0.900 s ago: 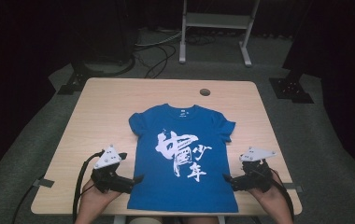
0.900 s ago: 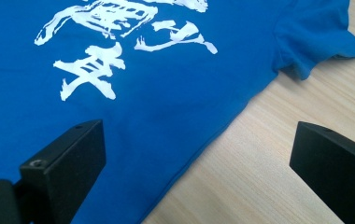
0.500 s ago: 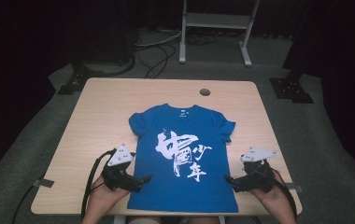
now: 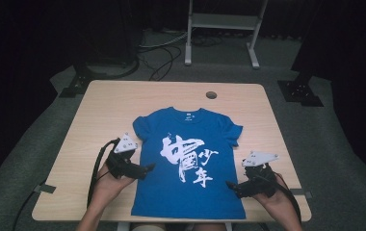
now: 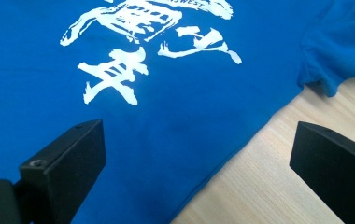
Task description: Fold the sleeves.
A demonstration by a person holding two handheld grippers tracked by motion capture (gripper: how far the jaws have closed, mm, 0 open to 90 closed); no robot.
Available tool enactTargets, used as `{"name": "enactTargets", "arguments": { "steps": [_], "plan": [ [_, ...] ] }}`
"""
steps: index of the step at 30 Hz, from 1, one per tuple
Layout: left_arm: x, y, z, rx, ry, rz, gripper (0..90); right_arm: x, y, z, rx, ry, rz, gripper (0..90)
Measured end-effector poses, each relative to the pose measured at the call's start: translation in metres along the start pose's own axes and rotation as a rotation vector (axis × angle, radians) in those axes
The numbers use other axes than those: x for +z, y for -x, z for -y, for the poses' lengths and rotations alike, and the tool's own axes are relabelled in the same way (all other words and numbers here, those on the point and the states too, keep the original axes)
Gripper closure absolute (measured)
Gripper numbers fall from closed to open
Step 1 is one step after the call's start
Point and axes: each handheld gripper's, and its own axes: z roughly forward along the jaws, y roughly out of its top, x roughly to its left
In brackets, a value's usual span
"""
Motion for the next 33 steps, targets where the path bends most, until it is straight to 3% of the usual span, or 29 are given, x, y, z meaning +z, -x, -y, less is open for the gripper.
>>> {"name": "enactTargets", "arguments": {
  "steps": [10, 15, 17, 21, 25, 33],
  "plan": [
    [0.020, -0.026, -0.019, -0.031, -0.015, -0.006, 3.3, 0.003, 0.000, -0.002, -0.009, -0.002, -0.019, 3.5],
    [0.029, -0.040, -0.029, -0.026, -0.025, -0.033, 3.2, 0.004, 0.000, -0.002, -0.008, -0.001, -0.023, 3.5],
    [0.032, -0.045, -0.031, -0.032, -0.007, -0.027, 3.4, 0.004, 0.000, -0.002, -0.006, 0.000, -0.022, 3.5],
    [0.040, -0.054, -0.034, -0.053, -0.033, -0.013, 3.5, 0.003, 0.000, -0.002, -0.008, 0.000, -0.021, 3.5],
    [0.043, -0.057, -0.035, -0.047, -0.019, -0.019, 3.7, 0.002, -0.001, -0.002, -0.011, -0.002, -0.020, 3.5],
    [0.050, -0.065, -0.035, -0.046, -0.087, -0.010, 3.3, 0.003, -0.003, -0.002, -0.013, -0.001, -0.026, 3.5]
  ]
}}
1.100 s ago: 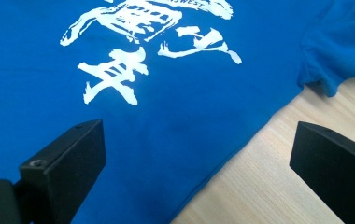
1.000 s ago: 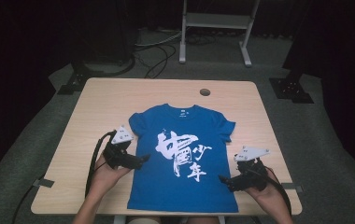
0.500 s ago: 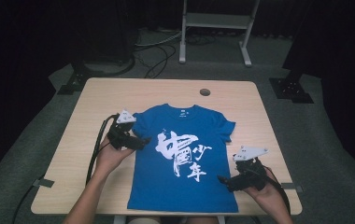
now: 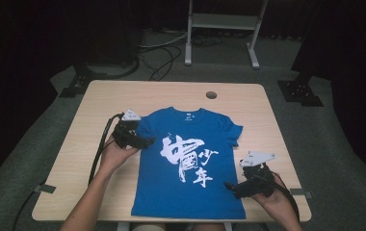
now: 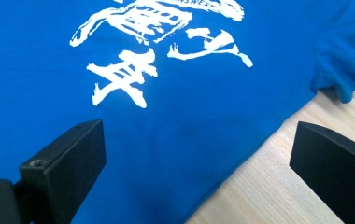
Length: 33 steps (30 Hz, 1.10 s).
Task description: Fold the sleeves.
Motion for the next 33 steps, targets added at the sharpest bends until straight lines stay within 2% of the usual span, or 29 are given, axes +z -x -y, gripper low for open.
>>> {"name": "enactTargets", "arguments": {
  "steps": [6, 12, 16, 18, 20, 25, 28, 33],
  "plan": [
    [-0.003, -0.005, -0.016, 0.053, -0.018, -0.021, 3.9, 0.003, -0.002, -0.001, -0.004, 0.004, -0.007, 3.5],
    [0.000, -0.017, -0.029, 0.075, -0.044, -0.031, 4.3, 0.003, -0.001, -0.003, -0.004, 0.009, -0.009, 3.5],
    [0.005, -0.026, -0.033, 0.066, -0.075, -0.021, 4.7, 0.002, 0.000, -0.005, -0.001, 0.008, -0.007, 3.5],
    [0.007, -0.029, -0.034, 0.066, -0.068, -0.024, 4.7, 0.001, 0.000, -0.005, -0.004, 0.008, -0.005, 3.5],
    [0.010, -0.034, -0.033, 0.045, -0.064, -0.023, 5.3, 0.001, 0.000, -0.005, -0.006, 0.006, -0.004, 3.5],
    [0.018, -0.047, -0.025, 0.001, -0.096, -0.029, 5.2, 0.001, 0.000, -0.006, -0.009, 0.004, -0.006, 3.5],
    [0.019, -0.056, -0.022, -0.032, -0.086, -0.028, 4.8, 0.002, 0.000, -0.006, -0.013, -0.002, -0.007, 3.5],
    [0.021, -0.066, -0.017, -0.046, -0.082, -0.015, 5.0, 0.001, 0.000, -0.007, -0.015, -0.006, -0.005, 3.5]
  ]
}}
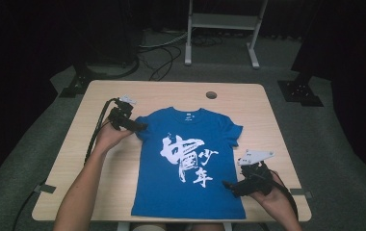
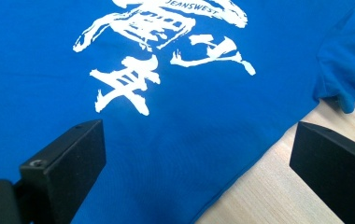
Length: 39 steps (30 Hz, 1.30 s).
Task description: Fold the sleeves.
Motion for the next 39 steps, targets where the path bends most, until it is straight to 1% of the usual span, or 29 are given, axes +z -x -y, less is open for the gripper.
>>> {"name": "enactTargets", "arguments": {
  "steps": [3, 5, 7, 8, 9, 10, 12, 13, 16, 19, 20, 24, 25, 26, 27, 28, 29, 31, 32, 34, 35, 36, 37, 39],
  "plan": [
    [0.002, -0.005, 0.003, 0.000, 0.009, 0.030, 5.6, 0.000, 0.000, -0.001, -0.009, -0.005, 0.002, 3.5],
    [0.005, -0.007, 0.004, 0.011, 0.003, 0.045, 7.7, -0.001, -0.001, -0.001, -0.010, -0.008, 0.003, 3.5],
    [0.009, -0.010, 0.002, 0.022, -0.054, 0.065, 8.2, -0.001, 0.000, -0.001, -0.011, -0.014, 0.005, 3.5],
    [0.011, -0.011, 0.000, 0.029, -0.068, 0.063, 8.2, -0.001, 0.000, -0.001, -0.007, -0.017, 0.006, 3.5],
    [0.011, -0.011, 0.000, 0.033, -0.057, 0.063, 8.6, -0.002, 0.000, -0.001, -0.008, -0.018, 0.007, 3.5],
    [0.012, -0.012, 0.000, 0.032, -0.049, 0.071, 12.7, -0.002, 0.000, -0.001, -0.006, -0.018, 0.009, 3.5],
    [0.014, -0.012, 0.000, 0.041, -0.052, 0.073, 13.7, -0.002, 0.001, 0.000, -0.006, -0.015, 0.010, 3.5],
    [0.015, -0.013, 0.001, 0.046, -0.060, 0.077, 16.3, -0.002, 0.001, 0.000, -0.007, -0.016, 0.010, 3.5],
    [0.017, -0.016, 0.003, 0.037, -0.063, 0.090, 21.7, -0.001, 0.000, 0.001, -0.005, -0.024, 0.011, 3.5],
    [0.021, -0.017, 0.005, 0.036, -0.086, 0.082, 25.9, 0.000, 0.001, 0.002, -0.005, -0.028, 0.009, 3.5],
    [0.021, -0.019, 0.006, 0.039, -0.093, 0.083, 28.8, 0.000, 0.001, 0.002, -0.006, -0.030, 0.008, 3.5],
    [0.020, -0.021, 0.007, 0.047, -0.079, 0.079, 36.6, 0.001, 0.001, 0.001, -0.012, -0.034, 0.008, 3.5],
    [0.019, -0.022, 0.007, 0.042, -0.068, 0.067, 37.4, 0.001, 0.001, 0.001, -0.006, -0.035, 0.008, 3.5],
    [0.018, -0.024, 0.007, 0.036, -0.058, 0.067, 37.4, 0.001, 0.001, 0.001, -0.005, -0.039, 0.008, 3.5],
    [0.017, -0.026, 0.007, 0.020, -0.043, 0.073, 38.5, 0.001, 0.001, 0.001, -0.007, -0.041, 0.008, 3.5],
    [0.017, -0.027, 0.008, 0.017, -0.037, 0.070, 41.6, 0.001, 0.001, 0.001, -0.008, -0.043, 0.010, 3.5],
    [0.016, -0.027, 0.008, 0.024, -0.039, 0.067, 45.8, 0.001, 0.001, 0.001, -0.007, -0.044, 0.011, 3.5],
    [0.017, -0.026, 0.009, 0.031, -0.052, 0.073, 52.0, 0.002, 0.001, 0.000, -0.004, -0.043, 0.011, 3.5],
    [0.017, -0.025, 0.009, 0.043, -0.056, 0.066, 55.1, 0.002, 0.001, 0.000, -0.006, -0.043, 0.012, 3.5],
    [0.017, -0.024, 0.008, 0.050, -0.062, 0.076, 65.3, 0.003, 0.000, -0.001, -0.007, -0.044, 0.012, 3.5],
    [0.017, -0.022, 0.007, 0.056, -0.073, 0.060, 71.8, 0.003, 0.000, -0.002, -0.005, -0.043, 0.011, 3.5],
    [0.017, -0.021, 0.007, 0.059, -0.078, 0.061, 76.9, 0.004, 0.000, -0.003, -0.011, -0.042, 0.011, 3.5],
    [0.017, -0.020, 0.006, 0.065, -0.081, 0.065, 80.6, 0.004, -0.001, -0.003, -0.011, -0.042, 0.011, 3.5],
    [0.017, -0.018, 0.005, 0.065, -0.091, 0.061, 84.2, 0.004, -0.002, -0.004, -0.013, -0.038, 0.012, 3.5]
  ]
}}
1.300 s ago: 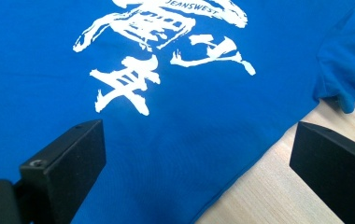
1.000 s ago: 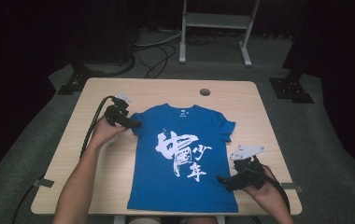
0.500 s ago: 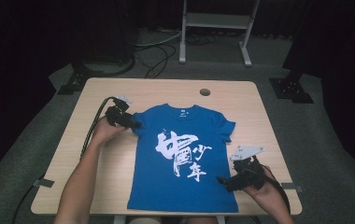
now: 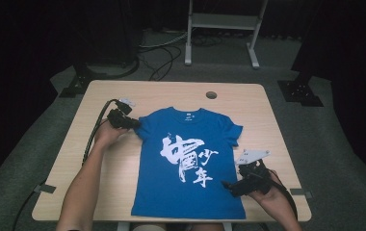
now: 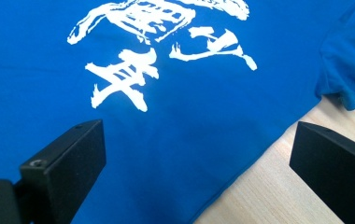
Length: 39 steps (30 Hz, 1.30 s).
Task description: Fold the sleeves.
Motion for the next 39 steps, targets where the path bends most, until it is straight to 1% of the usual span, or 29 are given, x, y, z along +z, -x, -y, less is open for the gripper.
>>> {"name": "enactTargets", "arguments": {
  "steps": [2, 3, 5, 8, 10, 11, 14, 17, 20, 22, 23, 25, 28, 29, 32, 35, 37, 39],
  "plan": [
    [-0.002, 0.001, -0.001, -0.002, 0.002, -0.002, 85.3, 0.000, -0.001, 0.000, 0.002, 0.002, 0.001, 3.5],
    [-0.003, 0.001, -0.001, -0.012, 0.012, 0.001, 85.5, -0.001, -0.001, 0.000, 0.000, 0.001, 0.002, 3.5],
    [-0.008, 0.001, -0.001, -0.028, 0.040, 0.016, 85.5, -0.001, -0.001, 0.001, 0.007, 0.001, 0.005, 3.5],
    [-0.015, 0.005, -0.003, -0.026, 0.064, 0.037, 85.6, -0.002, -0.001, 0.002, 0.007, 0.002, 0.009, 3.5],
    [-0.019, 0.009, -0.006, -0.034, 0.085, 0.054, 85.5, -0.003, -0.001, 0.003, 0.012, 0.009, 0.012, 3.5],
    [-0.022, 0.012, -0.008, -0.031, 0.095, 0.062, 85.5, -0.004, 0.000, 0.003, 0.011, 0.010, 0.013, 3.6],
    [-0.026, 0.019, -0.012, -0.027, 0.099, 0.091, 85.3, -0.005, 0.000, 0.004, 0.013, 0.014, 0.014, 3.5],
    [-0.028, 0.028, -0.016, -0.012, 0.094, 0.111, 85.2, -0.006, -0.001, 0.004, 0.012, 0.020, 0.014, 3.5],
    [-0.030, 0.037, -0.021, -0.013, 0.099, 0.132, 84.3, -0.007, -0.001, 0.004, 0.010, 0.025, 0.014, 3.6],
    [-0.030, 0.046, -0.025, -0.009, 0.089, 0.139, 83.3, -0.007, -0.001, 0.004, 0.010, 0.031, 0.014, 3.5],
    [-0.030, 0.048, -0.026, -0.004, 0.076, 0.134, 82.1, -0.008, -0.001, 0.005, 0.013, 0.032, 0.013, 3.5],
    [-0.027, 0.056, -0.029, 0.012, 0.040, 0.109, 80.5, -0.009, 0.000, 0.006, 0.012, 0.036, 0.015, 3.5],
    [-0.022, 0.065, -0.032, 0.011, 0.025, 0.140, 79.9, -0.009, -0.001, 0.006, 0.014, 0.039, 0.014, 3.5],
    [-0.019, 0.070, -0.033, 0.018, 0.015, 0.143, 79.9, -0.009, -0.001, 0.007, 0.014, 0.041, 0.013, 3.5],
    [-0.011, 0.081, -0.035, 0.025, 0.018, 0.163, 79.8, -0.010, -0.002, 0.007, 0.015, 0.044, 0.012, 3.5],
    [-0.002, 0.094, -0.036, 0.037, 0.013, 0.205, 73.1, -0.012, -0.001, 0.008, 0.012, 0.050, 0.014, 3.5],
    [0.004, 0.104, -0.037, 0.065, -0.007, 0.217, 67.1, -0.014, -0.001, 0.009, 0.019, 0.050, 0.015, 3.6],
    [0.006, 0.111, -0.037, 0.079, -0.012, 0.217, 61.4, -0.015, -0.001, 0.010, 0.018, 0.052, 0.019, 3.6]
  ]
}}
